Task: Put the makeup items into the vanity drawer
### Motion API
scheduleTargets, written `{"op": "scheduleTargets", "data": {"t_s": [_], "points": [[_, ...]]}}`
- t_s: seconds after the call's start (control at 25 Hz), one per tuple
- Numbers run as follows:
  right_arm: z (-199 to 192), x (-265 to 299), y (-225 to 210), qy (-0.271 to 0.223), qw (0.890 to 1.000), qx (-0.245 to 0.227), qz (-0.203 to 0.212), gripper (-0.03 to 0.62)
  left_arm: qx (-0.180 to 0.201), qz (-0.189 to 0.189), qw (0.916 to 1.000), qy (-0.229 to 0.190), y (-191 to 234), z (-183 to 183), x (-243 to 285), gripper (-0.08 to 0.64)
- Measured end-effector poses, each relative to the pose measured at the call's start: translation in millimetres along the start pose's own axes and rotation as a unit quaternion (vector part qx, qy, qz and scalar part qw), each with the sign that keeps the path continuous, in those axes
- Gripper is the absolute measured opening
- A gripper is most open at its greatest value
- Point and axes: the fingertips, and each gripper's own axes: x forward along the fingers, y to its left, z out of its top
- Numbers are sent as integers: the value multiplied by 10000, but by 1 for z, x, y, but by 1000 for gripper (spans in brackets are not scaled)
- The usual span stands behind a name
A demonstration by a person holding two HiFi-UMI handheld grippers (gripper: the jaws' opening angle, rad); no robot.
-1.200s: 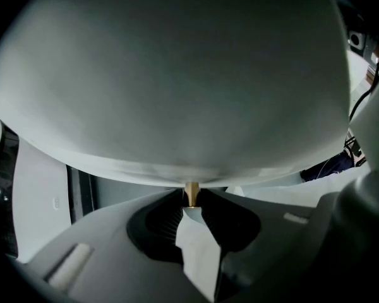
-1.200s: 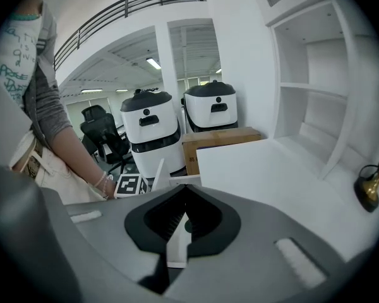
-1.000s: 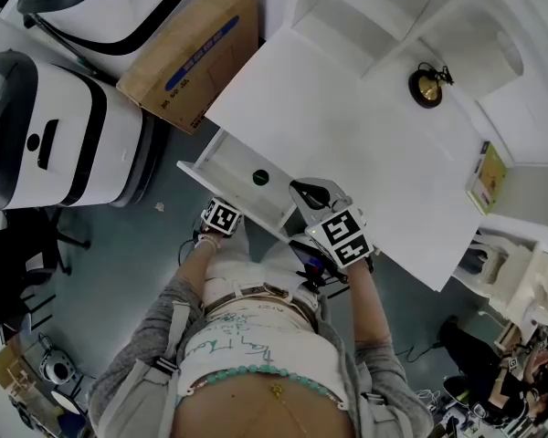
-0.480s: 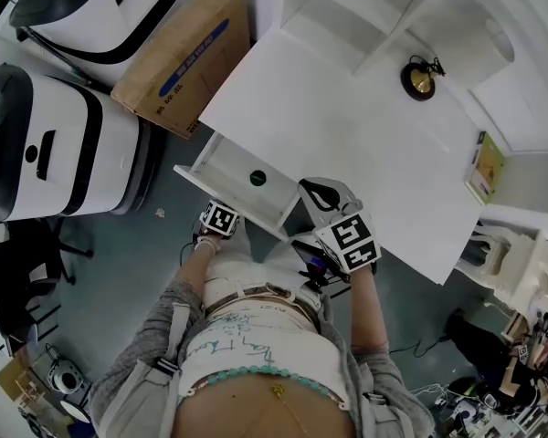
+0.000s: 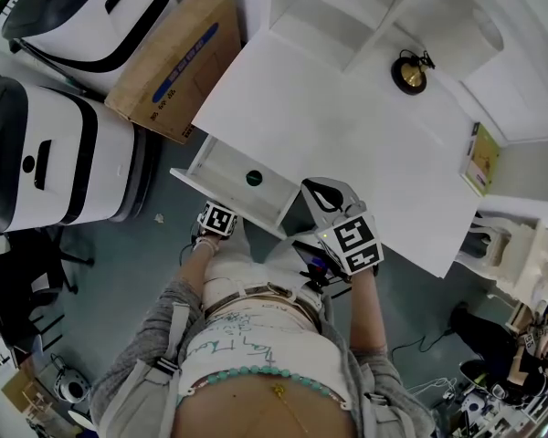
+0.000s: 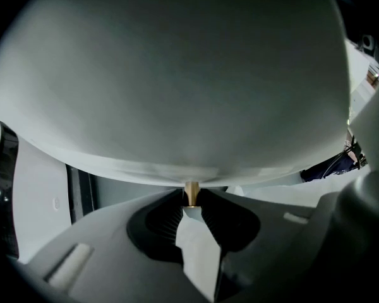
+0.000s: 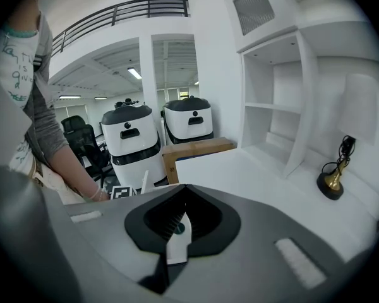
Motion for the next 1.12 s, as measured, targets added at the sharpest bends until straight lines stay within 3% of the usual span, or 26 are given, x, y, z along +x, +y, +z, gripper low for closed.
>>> {"op": "scheduleTargets", "data": {"t_s": [1.12], "points": [[-13, -40, -19, -103, 9971, 393, -642, 28, -101, -57, 9999, 30, 1, 15, 4, 90]]}}
